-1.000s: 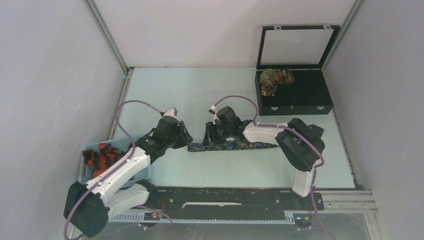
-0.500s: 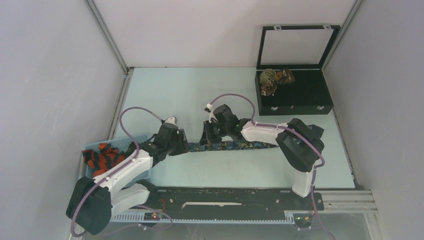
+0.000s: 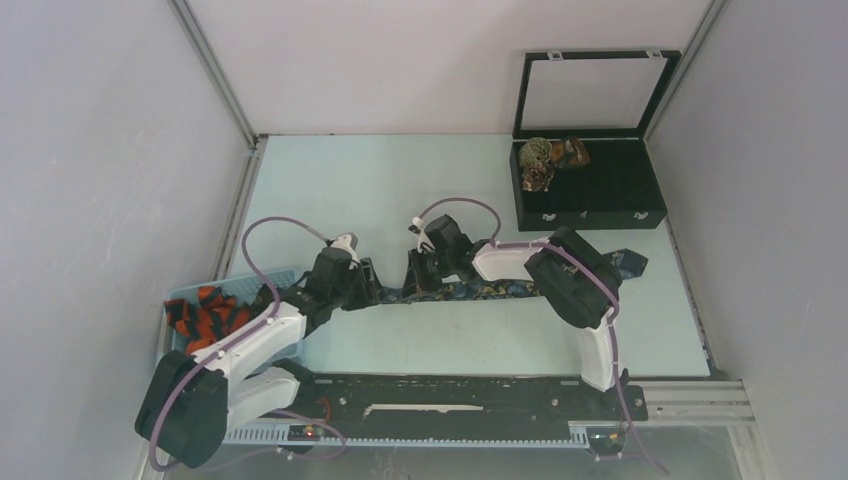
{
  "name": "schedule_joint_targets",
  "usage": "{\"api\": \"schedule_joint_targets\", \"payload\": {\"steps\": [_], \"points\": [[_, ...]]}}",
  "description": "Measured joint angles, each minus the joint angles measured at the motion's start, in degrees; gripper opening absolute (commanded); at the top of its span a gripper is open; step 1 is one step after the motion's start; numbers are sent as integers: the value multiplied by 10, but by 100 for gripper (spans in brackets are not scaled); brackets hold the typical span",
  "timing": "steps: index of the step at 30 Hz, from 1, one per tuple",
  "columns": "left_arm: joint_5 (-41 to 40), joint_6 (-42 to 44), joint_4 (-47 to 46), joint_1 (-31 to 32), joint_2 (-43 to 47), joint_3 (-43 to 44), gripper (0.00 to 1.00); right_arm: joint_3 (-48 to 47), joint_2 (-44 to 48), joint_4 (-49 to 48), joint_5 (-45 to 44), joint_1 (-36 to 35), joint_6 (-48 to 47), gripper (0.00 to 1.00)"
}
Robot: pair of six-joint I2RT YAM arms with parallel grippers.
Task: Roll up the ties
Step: Roll the tie at the center of the board.
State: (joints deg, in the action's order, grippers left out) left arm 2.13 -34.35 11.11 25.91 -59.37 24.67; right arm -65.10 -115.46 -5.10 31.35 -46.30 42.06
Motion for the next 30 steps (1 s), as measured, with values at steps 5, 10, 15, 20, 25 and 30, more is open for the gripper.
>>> {"api": "schedule_joint_targets", "payload": {"steps": [5, 10, 15, 20, 25, 30], "points": [[26, 5, -29, -15, -33, -5, 55, -1, -17, -7, 16, 9, 4, 4], [43, 13, -50, -24, -67, -6, 52, -3, -23, -12, 28, 12, 9, 3], [58, 19, -69, -27, -86, -6, 51, -4, -28, -15, 38, 16, 11, 2], [66, 19, -83, -29, -99, -6, 45, -4, -29, -15, 41, 17, 11, 2], [72, 13, -110, -29, -120, -5, 35, -5, -31, -17, 45, 19, 12, 1], [82, 5, -145, -31, -148, -3, 6, -7, -35, -22, 50, 21, 16, 1]]}}
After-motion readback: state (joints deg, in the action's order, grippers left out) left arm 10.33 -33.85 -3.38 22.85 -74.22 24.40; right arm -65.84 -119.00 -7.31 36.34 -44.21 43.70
